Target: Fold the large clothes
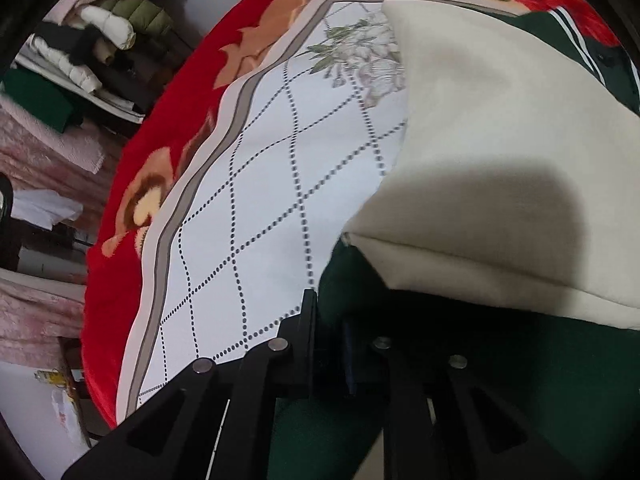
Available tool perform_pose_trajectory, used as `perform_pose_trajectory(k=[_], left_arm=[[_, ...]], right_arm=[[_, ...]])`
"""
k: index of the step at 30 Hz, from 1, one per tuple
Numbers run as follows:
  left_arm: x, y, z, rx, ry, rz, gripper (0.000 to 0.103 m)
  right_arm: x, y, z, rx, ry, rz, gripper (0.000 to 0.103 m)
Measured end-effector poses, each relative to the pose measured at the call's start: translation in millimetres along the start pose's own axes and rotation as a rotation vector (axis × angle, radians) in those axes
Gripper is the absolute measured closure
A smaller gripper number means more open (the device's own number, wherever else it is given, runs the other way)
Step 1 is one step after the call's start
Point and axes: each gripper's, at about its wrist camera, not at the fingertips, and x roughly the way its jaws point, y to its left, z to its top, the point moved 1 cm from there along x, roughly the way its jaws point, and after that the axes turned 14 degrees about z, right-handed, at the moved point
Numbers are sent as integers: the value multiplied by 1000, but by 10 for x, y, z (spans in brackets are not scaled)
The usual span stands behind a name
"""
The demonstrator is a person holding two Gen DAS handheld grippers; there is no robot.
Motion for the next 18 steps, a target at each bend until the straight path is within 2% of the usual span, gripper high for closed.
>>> perform_pose_trajectory(k=[1,2,5,6,7,9,12,13,14,16,18], left_arm=[[-40,-38,-7,13,7,11,90],[-80,-69,-13,24,12,9,89],[-269,-60,-62,30,-21,-14,76],[-313,-14,-66,25,-35,-26,63],[-383,22,-74,18,-47,-38,36],[-572,73,-103,-9,-71,-74,3],[-842,19,-95,-21,-97,-104,3],[-934,-27,-88,-32,-95,-125,3],[-1029,-90,-86,-39,-98,-151,3],[-1184,-259,-91,-38,-113,-172,3],[-1314,-528,-118,-5,-116,-196,3]], right_arm=[[-12,85,-14,-42,11,-33,89],[-43,226,-49,-106,25,-101,80],[-179,503,-142,-257,31,-222,79],[-214,605,-157,-303,30,-258,79],[-229,651,-194,-338,26,-288,79],[-257,721,-227,-405,30,-334,79],[-130,658,-193,-425,44,-352,80],[-133,604,-172,-413,20,-368,85],[-153,505,-130,-389,-12,-365,89],[-126,335,-60,-301,-42,-369,89],[-78,207,15,-258,-7,-351,89]])
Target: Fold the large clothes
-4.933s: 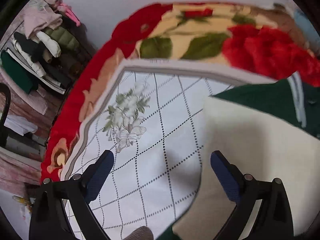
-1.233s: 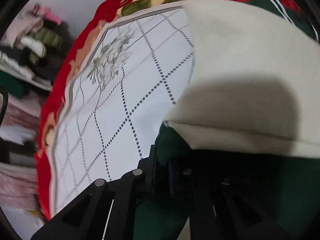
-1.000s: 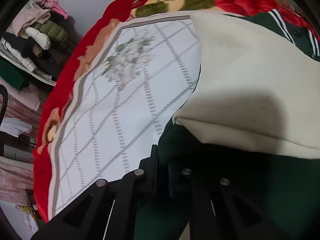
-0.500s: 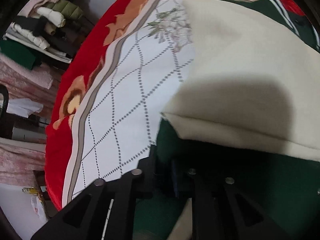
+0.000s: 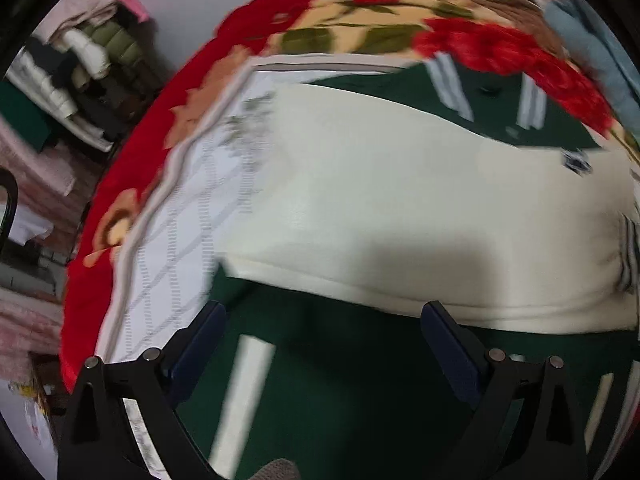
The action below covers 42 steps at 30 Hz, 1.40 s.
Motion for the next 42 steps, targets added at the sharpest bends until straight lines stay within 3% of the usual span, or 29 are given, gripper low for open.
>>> perform_pose_trajectory(k=[4,7,8,12,15,16,17,18,19,20,22,23,25,27,31,34,37,39,42], left_arm=[[-112,-488,-81,51,2,-46,3],[-159,-852,-166,103,6,-68,3],[-173,-949,-188,119,4,-66,3],[-152,-1273,-294,198,-6,-22,3],[-95,-1344,-342,218,9,-5,3],[-77,-1356,-354,226,12,7,3],[-58,-1357,-363,231,14,16,3],[-38,-1357,-378,234,13,21,3],[-13,-1360,-391,238,11,33,3],[15,-1358,-399,240,11,41,3],[40,-1334,-409,225,19,33,1],[42,-1320,-403,217,26,35,1],[-6,-1237,-391,191,38,43,2],[-99,-1063,-416,154,43,43,2],[-219,-623,-593,111,58,72,2],[-179,-337,-863,138,77,127,2],[-9,-147,-1163,159,141,151,2],[104,-27,-1340,167,181,140,2],[182,129,-1526,174,201,123,2]], right_arm=[[-197,28,2,-5,-20,86,85],[-129,94,-24,-124,18,84,82],[3,26,-19,-141,55,37,88],[-62,-173,55,-12,-47,31,93],[-160,-11,47,-70,-106,-51,89],[-157,39,53,-105,-99,-39,81],[-128,79,65,-147,-85,-30,64],[-42,158,79,-177,-71,-45,60],[2,130,102,-187,-66,-81,76],[-24,-5,139,-101,-102,-43,78],[-29,-209,221,74,-95,62,79],[-32,-227,256,115,-83,72,79],[-53,-133,295,93,-44,20,79],[-135,77,234,31,-40,-54,71],[-295,381,-134,-76,-51,-12,41],[-274,495,-514,-141,-28,-43,41],[-239,271,-1007,-75,34,-69,41],[-179,275,-1428,-65,87,30,41],[139,565,-1927,-104,218,111,41]])
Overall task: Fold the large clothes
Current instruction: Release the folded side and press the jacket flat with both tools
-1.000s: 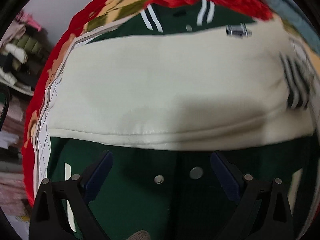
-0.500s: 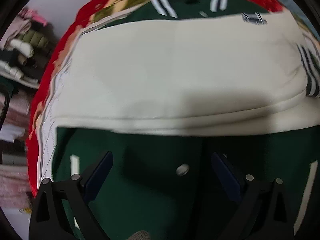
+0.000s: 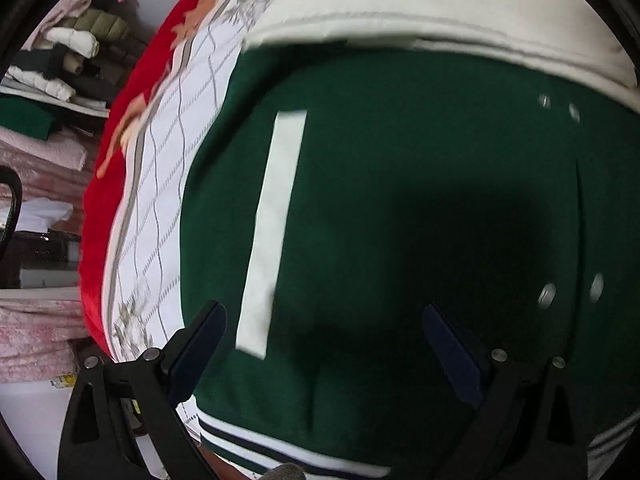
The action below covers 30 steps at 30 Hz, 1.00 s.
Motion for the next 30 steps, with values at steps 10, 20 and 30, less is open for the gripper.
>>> perform_pose_trajectory(k=[10,20,30], left_arm=[[147,13,-289,72,-13,-36,2],[388,457,-371,50,-20,11,2],[527,557,-348,8,-6,14,2]], right_arm=[[1268,672,-401,-142,88,-247,76],[1560,938,-769,-92,159,-88,91],[1750,854,-909,-49,195,189,89]])
